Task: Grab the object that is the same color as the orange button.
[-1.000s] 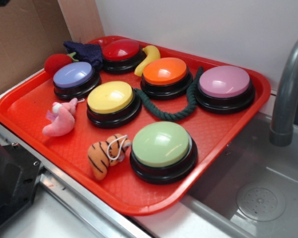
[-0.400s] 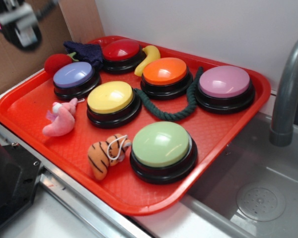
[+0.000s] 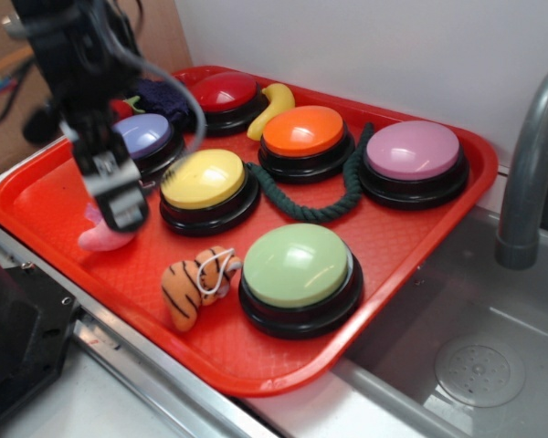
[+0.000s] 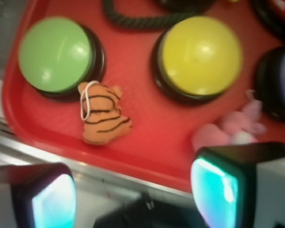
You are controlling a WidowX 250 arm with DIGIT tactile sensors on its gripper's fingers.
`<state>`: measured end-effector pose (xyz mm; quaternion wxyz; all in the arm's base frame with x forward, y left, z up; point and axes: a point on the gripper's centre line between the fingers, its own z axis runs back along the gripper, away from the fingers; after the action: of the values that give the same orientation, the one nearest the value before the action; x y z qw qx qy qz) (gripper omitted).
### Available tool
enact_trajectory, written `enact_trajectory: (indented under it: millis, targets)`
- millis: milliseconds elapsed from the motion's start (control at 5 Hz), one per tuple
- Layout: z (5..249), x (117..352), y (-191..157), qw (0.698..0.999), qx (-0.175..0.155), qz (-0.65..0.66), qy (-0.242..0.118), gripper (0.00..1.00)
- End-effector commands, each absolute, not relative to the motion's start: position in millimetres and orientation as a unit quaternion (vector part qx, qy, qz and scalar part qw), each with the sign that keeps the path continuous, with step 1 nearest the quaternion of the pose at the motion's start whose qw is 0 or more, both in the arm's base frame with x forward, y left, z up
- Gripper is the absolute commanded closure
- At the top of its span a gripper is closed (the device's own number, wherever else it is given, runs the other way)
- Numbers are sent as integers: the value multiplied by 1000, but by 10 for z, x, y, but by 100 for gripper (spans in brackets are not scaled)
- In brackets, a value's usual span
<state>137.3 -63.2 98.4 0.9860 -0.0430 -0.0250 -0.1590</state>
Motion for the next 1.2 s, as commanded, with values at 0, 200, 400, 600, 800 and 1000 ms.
enact_trajectory:
  millis: [0,200,400,600,800,1000]
  targets:
    - [484,1449,-878,982,-62,-171,-51,0]
    - [342,1503,-974,984,-55,-158,-55,0]
    - [264,1535,-951,986,-55,-148,-57,0]
    - [213,1518,-923,987,-54,-148,-41,92]
    - [276,1494,-895,990,-42,-126,-45,100]
    - [514,1529,-819,995,-41,-87,-28,100]
